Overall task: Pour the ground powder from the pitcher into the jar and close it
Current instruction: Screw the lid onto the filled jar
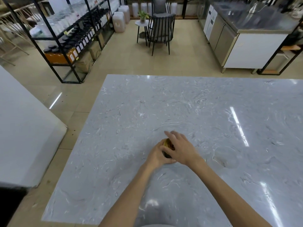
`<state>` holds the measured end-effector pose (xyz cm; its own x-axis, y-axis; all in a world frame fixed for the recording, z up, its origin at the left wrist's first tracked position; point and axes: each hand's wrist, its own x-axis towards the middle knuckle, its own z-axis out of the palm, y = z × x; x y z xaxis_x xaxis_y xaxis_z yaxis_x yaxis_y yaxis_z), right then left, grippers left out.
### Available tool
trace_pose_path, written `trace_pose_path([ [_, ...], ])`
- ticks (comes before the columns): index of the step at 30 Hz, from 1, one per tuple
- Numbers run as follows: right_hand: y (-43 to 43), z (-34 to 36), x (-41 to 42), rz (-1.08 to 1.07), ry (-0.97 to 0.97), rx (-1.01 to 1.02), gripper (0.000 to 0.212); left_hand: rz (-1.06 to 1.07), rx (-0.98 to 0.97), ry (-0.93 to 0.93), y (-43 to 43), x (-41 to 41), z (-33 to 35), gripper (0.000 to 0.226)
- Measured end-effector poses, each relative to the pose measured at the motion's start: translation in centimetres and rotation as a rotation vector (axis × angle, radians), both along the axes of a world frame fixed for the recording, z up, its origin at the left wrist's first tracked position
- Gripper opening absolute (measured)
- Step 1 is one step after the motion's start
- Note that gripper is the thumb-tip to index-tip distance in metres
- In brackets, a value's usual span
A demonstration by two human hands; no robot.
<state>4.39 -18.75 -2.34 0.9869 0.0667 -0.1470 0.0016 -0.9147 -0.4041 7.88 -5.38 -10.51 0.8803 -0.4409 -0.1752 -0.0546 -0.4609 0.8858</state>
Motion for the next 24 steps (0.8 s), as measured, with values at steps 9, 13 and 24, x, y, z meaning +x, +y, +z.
trace_pose_path([
  [9, 0.7, -0.8, -0.1, 0.050, -0.047, -0.226, 0.057, -0.120, 0.063, 0.029, 0.5, 0.8, 0.2, 0.067],
  [13, -2.3, 1.6, 1.5, 0.496, 0.102, -0.102, 0.058, -0.237, 0.055, 0.103, 1.6, 1.9, 0.3, 0.080],
  [24, -1.6, 1.3, 1.1, 0.164, 0.034, -0.342, 0.070, -0.198, -0.066, 0.072, 0.5, 1.6, 0.0, 0.074],
])
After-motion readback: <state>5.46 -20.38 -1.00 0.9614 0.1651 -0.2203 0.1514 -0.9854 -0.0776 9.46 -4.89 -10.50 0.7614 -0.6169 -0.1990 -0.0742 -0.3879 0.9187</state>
